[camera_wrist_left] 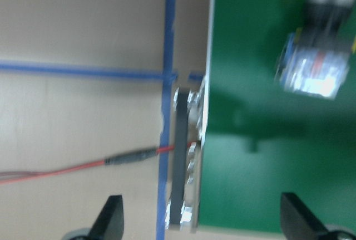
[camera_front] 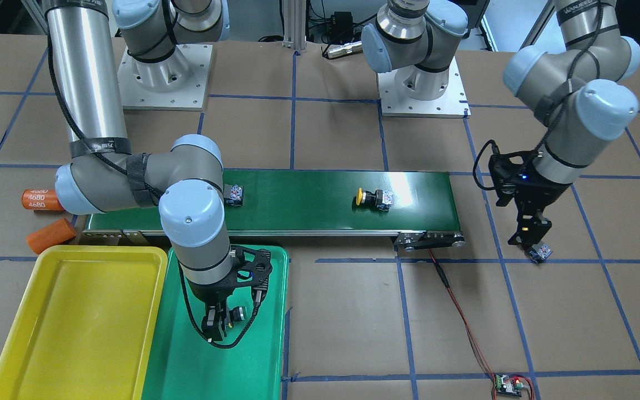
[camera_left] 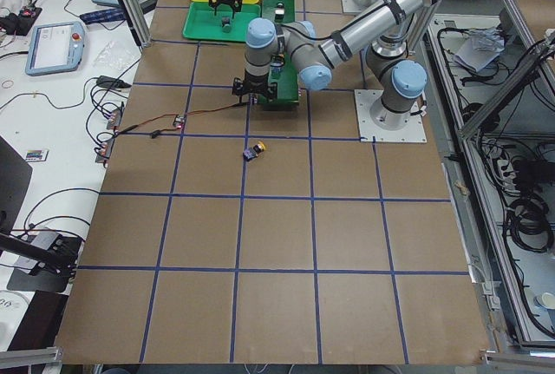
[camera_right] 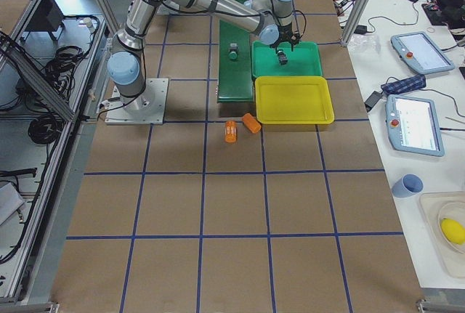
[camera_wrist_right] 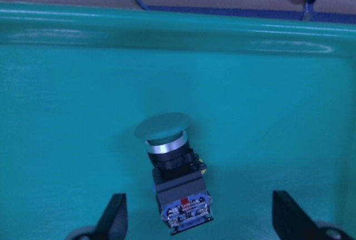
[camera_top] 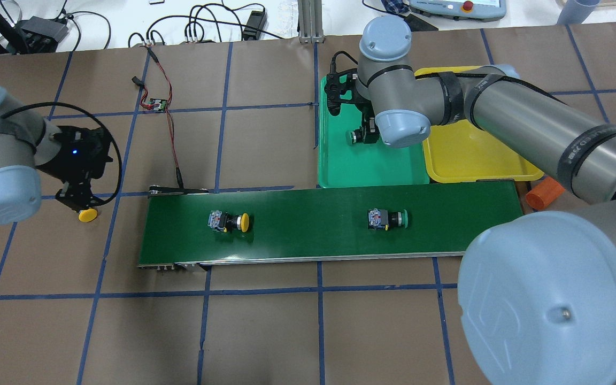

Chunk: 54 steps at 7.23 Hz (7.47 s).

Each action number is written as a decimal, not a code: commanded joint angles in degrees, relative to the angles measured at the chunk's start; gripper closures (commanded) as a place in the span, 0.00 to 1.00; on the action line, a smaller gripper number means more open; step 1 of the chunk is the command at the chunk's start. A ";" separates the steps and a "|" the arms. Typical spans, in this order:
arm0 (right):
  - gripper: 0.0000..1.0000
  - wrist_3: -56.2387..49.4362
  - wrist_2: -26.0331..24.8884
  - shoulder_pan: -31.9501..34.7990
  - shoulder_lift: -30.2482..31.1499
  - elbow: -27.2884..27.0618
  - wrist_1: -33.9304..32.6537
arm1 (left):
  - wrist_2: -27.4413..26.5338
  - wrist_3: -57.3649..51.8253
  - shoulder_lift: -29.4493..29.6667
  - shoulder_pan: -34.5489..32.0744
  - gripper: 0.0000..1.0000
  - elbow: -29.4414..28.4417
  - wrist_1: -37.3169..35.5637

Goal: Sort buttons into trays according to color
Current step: 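Release green button in green tray with right gripper while left grasps another yellow button, then return right gripper to belt end and grasp the next green button, then carry green button into green tray and open the right gripper, then place yellow button on belt with left gripper while right returns to belt end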

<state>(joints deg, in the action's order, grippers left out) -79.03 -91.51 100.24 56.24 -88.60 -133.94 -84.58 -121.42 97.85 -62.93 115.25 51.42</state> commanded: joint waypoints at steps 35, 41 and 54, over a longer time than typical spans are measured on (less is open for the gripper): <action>0.43 1.07 -1.13 0.13 4.93 -12.57 -7.48 | 8.70 -19.55 10.96 9.58 0.70 5.69 -13.36; 0.00 -6.20 -3.24 -5.39 16.94 -14.92 6.30 | 11.01 -17.54 8.51 9.67 0.91 5.07 -12.31; 0.00 -16.42 1.86 -16.04 33.94 -42.26 0.45 | 1.61 26.80 -9.52 -16.43 0.77 10.87 2.28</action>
<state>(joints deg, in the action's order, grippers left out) -95.42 -89.65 84.18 90.29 -129.48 -131.51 -82.27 -99.24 88.96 -78.55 125.67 53.41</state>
